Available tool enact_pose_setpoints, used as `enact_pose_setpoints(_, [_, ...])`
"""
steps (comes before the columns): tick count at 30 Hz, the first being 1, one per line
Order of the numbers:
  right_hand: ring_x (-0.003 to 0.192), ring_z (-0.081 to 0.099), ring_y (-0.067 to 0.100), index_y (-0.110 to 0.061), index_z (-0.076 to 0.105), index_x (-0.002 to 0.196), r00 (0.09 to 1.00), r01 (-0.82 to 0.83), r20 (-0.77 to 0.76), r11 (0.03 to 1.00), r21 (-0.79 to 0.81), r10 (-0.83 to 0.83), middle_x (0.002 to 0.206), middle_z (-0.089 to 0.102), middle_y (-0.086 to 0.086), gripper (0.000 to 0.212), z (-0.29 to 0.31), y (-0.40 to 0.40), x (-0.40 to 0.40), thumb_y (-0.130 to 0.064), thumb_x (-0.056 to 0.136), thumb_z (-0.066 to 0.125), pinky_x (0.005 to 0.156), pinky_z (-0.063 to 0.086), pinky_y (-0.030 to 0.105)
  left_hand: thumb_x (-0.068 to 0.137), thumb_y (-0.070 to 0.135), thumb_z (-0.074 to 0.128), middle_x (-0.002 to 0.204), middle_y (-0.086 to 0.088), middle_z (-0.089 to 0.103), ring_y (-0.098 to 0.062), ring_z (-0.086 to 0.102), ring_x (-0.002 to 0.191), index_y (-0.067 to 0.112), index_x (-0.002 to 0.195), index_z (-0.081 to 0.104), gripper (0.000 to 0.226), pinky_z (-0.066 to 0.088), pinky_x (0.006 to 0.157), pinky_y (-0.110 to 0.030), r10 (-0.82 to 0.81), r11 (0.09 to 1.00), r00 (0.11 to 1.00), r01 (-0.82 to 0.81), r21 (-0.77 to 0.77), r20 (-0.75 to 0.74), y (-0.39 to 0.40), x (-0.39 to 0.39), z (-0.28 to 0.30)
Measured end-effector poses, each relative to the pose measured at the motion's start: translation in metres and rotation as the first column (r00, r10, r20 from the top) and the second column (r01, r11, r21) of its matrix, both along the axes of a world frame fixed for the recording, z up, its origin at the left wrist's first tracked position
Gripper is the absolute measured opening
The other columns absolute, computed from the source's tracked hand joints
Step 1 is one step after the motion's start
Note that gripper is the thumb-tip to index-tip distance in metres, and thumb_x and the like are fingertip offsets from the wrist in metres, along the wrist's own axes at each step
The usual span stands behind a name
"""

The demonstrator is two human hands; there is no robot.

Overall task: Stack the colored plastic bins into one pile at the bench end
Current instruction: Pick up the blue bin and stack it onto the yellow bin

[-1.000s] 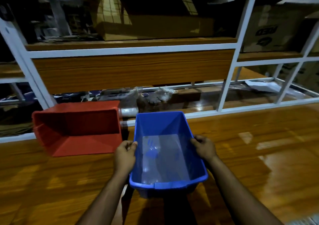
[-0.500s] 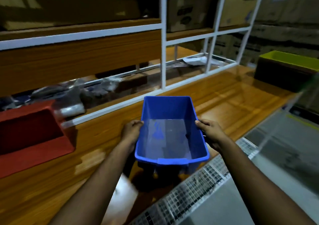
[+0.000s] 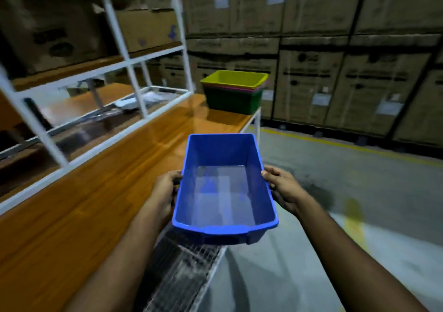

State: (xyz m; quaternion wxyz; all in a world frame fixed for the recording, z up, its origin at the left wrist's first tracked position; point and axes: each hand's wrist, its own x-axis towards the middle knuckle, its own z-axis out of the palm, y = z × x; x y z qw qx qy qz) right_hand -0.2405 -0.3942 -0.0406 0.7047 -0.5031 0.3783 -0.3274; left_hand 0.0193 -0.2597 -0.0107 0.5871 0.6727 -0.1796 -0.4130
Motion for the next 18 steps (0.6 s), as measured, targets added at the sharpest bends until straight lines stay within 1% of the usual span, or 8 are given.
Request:
enact_pose_setpoints(2, [0.074, 0.069, 0.013, -0.011, 0.064, 0.120, 0.999, 0.051, 0.011, 0.999, 0.015, -0.051, 0.102, 0.073, 0.006, 0.025, 0.003, -0.028, -0.040, -0.013, 0.098, 0.052, 0.077, 0.056, 0.037, 0.086, 0.016, 0.046, 0.058, 0.003, 0.054, -0.012, 0.038, 0.048, 0.017, 0.089, 0.070, 0.024, 0.028, 0.039, -0.021, -0.078, 0.997, 0.997, 0.078, -0.007, 0.001, -0.042, -0.031, 0.003])
enact_pose_setpoints(3, [0.072, 0.069, 0.012, -0.011, 0.064, 0.121, 0.997, 0.078, 0.022, 0.997, 0.024, -0.079, 0.101, 0.073, 0.006, 0.025, 0.006, -0.040, -0.059, -0.012, 0.098, 0.052, 0.071, 0.058, 0.034, 0.086, 0.017, 0.046, 0.062, 0.003, 0.052, -0.012, 0.039, 0.050, 0.018, 0.089, 0.070, 0.024, 0.028, 0.039, -0.022, -0.117, 0.993, 0.993, 0.117, -0.006, 0.009, -0.061, -0.046, 0.005])
enact_pose_setpoints(5, [0.065, 0.069, 0.009, -0.010, 0.063, 0.121, 0.989, 0.138, 0.041, 0.990, 0.035, -0.140, 0.095, 0.073, 0.005, 0.026, 0.011, -0.062, -0.090, -0.009, 0.098, 0.052, 0.062, 0.058, 0.028, 0.088, 0.019, 0.046, 0.065, 0.004, 0.053, -0.010, 0.044, 0.049, 0.018, 0.088, 0.069, 0.023, 0.029, 0.038, -0.020, -0.175, 0.984, 0.984, 0.175, -0.009, 0.018, -0.098, -0.069, 0.009])
enact_pose_setpoints(7, [0.062, 0.069, 0.009, -0.008, 0.063, 0.118, 0.979, 0.199, 0.046, 0.980, 0.029, -0.200, 0.086, 0.075, 0.002, 0.024, 0.018, -0.086, -0.118, -0.006, 0.098, 0.050, 0.057, 0.057, 0.026, 0.088, 0.020, 0.048, 0.068, 0.003, 0.053, -0.008, 0.046, 0.047, 0.015, 0.098, 0.069, 0.024, 0.029, 0.039, -0.019, -0.223, 0.975, 0.974, 0.224, -0.016, 0.032, -0.137, -0.095, 0.011])
enact_pose_setpoints(9, [0.063, 0.070, 0.011, -0.008, 0.064, 0.117, 0.969, 0.240, 0.057, 0.970, 0.021, -0.241, 0.085, 0.075, 0.003, 0.024, 0.022, -0.110, -0.143, -0.006, 0.098, 0.050, 0.057, 0.057, 0.026, 0.088, 0.020, 0.049, 0.070, 0.000, 0.052, -0.010, 0.044, 0.050, 0.014, 0.102, 0.069, 0.025, 0.029, 0.040, -0.020, -0.265, 0.963, 0.963, 0.267, -0.042, 0.042, -0.174, -0.116, 0.012])
enact_pose_setpoints(13, [0.075, 0.071, 0.018, -0.010, 0.066, 0.115, 0.948, 0.311, 0.070, 0.950, 0.013, -0.311, 0.095, 0.075, 0.007, 0.024, 0.025, -0.162, -0.180, -0.006, 0.097, 0.050, 0.065, 0.060, 0.030, 0.092, 0.015, 0.047, 0.070, -0.005, 0.056, -0.009, 0.042, 0.041, 0.011, 0.104, 0.069, 0.026, 0.029, 0.034, -0.018, -0.368, 0.926, 0.929, 0.369, -0.081, 0.026, -0.247, -0.143, 0.010])
enact_pose_setpoints(16, [0.080, 0.067, 0.025, -0.009, 0.066, 0.117, 0.936, 0.343, 0.074, 0.939, 0.016, -0.343, 0.098, 0.074, 0.011, 0.027, 0.023, -0.213, -0.197, -0.005, 0.096, 0.049, 0.067, 0.059, 0.034, 0.092, 0.014, 0.048, 0.073, -0.009, 0.056, -0.010, 0.042, 0.040, 0.003, 0.117, 0.063, 0.031, 0.028, 0.032, -0.017, -0.425, 0.902, 0.905, 0.423, -0.084, -0.005, -0.307, -0.154, 0.008])
enact_pose_setpoints(18, [0.080, 0.066, 0.026, -0.006, 0.064, 0.120, 0.933, 0.353, 0.073, 0.935, 0.016, -0.353, 0.101, 0.072, 0.014, 0.031, 0.022, -0.258, -0.203, -0.003, 0.095, 0.047, 0.066, 0.058, 0.033, 0.093, 0.012, 0.048, 0.079, -0.013, 0.059, -0.010, 0.050, 0.042, 0.002, 0.116, 0.063, 0.029, 0.038, 0.033, -0.017, -0.455, 0.887, 0.889, 0.446, -0.123, -0.055, -0.352, -0.159, 0.006])
